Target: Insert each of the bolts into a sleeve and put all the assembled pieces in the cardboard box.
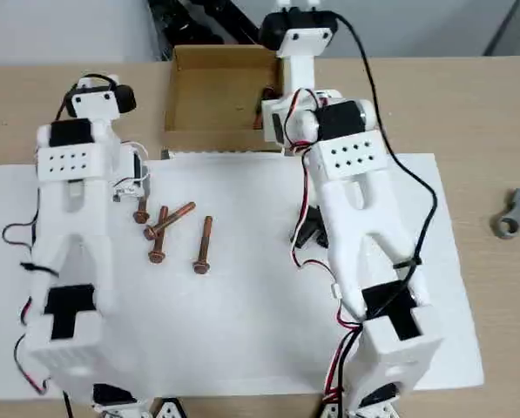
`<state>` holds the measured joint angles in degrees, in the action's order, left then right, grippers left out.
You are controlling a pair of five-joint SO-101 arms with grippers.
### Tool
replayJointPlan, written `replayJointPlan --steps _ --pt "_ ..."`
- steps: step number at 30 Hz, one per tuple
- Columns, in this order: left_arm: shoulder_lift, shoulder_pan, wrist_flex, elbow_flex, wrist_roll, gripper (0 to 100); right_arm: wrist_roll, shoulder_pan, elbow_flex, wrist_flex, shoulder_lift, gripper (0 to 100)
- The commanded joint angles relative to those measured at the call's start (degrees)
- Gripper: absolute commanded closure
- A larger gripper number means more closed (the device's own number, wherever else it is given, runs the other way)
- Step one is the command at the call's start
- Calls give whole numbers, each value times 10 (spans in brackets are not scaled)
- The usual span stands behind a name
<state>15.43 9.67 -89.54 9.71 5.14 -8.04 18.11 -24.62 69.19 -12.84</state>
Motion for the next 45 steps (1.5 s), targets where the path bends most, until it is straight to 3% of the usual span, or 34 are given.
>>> replayJointPlan --steps 1,23,28,35,45 --pt "22 -12 -1 42 -4 867 -6 -15 -25 6 33 879" --pt "171 14 79 45 1 874 -7 -23 -25 26 33 880" --pt "182 15 79 45 0 998 -6 -23 -25 26 36 880" --pt "180 13 67 45 -7 995 -6 -23 -25 26 37 880" --pt "119 17 25 44 -141 995 -4 -22 -25 27 44 880"
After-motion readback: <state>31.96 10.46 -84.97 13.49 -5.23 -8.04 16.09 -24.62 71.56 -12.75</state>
